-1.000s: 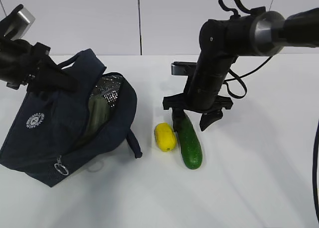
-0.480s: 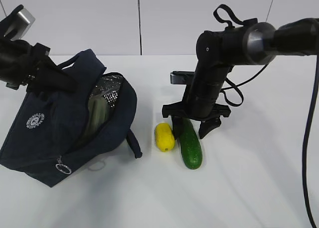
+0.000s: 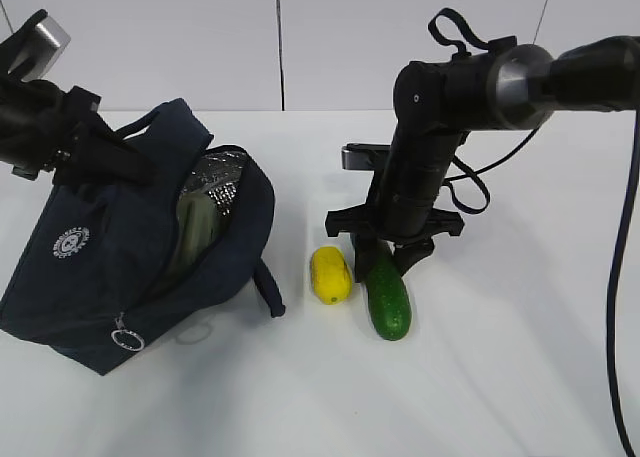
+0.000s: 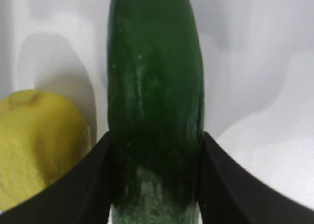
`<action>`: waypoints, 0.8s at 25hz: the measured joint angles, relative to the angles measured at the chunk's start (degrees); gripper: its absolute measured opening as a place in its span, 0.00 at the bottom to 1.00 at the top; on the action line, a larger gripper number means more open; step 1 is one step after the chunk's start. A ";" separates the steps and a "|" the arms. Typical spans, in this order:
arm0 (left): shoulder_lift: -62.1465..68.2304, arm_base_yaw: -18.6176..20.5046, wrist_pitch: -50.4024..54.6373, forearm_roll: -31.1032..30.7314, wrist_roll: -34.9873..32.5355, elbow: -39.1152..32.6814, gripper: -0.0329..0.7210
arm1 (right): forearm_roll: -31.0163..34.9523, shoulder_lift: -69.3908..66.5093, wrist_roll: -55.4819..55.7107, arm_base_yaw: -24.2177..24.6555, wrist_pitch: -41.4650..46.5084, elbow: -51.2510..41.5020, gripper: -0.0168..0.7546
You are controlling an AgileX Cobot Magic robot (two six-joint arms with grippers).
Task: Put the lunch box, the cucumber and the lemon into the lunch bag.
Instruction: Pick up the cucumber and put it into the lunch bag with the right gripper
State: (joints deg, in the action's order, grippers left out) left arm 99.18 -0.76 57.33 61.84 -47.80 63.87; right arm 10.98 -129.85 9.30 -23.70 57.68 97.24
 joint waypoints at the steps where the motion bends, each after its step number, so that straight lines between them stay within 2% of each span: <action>1: 0.00 0.00 0.00 0.00 0.00 0.00 0.03 | 0.00 0.00 0.00 0.00 0.29 0.00 0.47; 7: 0.00 0.00 0.00 0.00 0.00 0.00 0.03 | 0.00 0.00 0.00 0.00 5.04 1.42 0.45; 12: 0.00 0.00 0.00 0.00 0.00 0.00 0.03 | 0.00 0.00 -0.14 0.00 10.48 6.06 0.45; 17: 0.00 0.00 0.00 0.00 0.00 0.00 0.03 | -1.14 0.00 -2.39 0.00 11.64 12.03 0.45; 20: 0.00 0.00 0.00 -0.12 0.00 0.00 0.03 | 0.33 0.00 -4.35 0.00 12.02 14.25 0.45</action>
State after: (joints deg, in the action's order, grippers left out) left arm 99.18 -0.76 57.33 61.72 -47.80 63.87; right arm 11.30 -129.85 4.95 -23.70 69.70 111.49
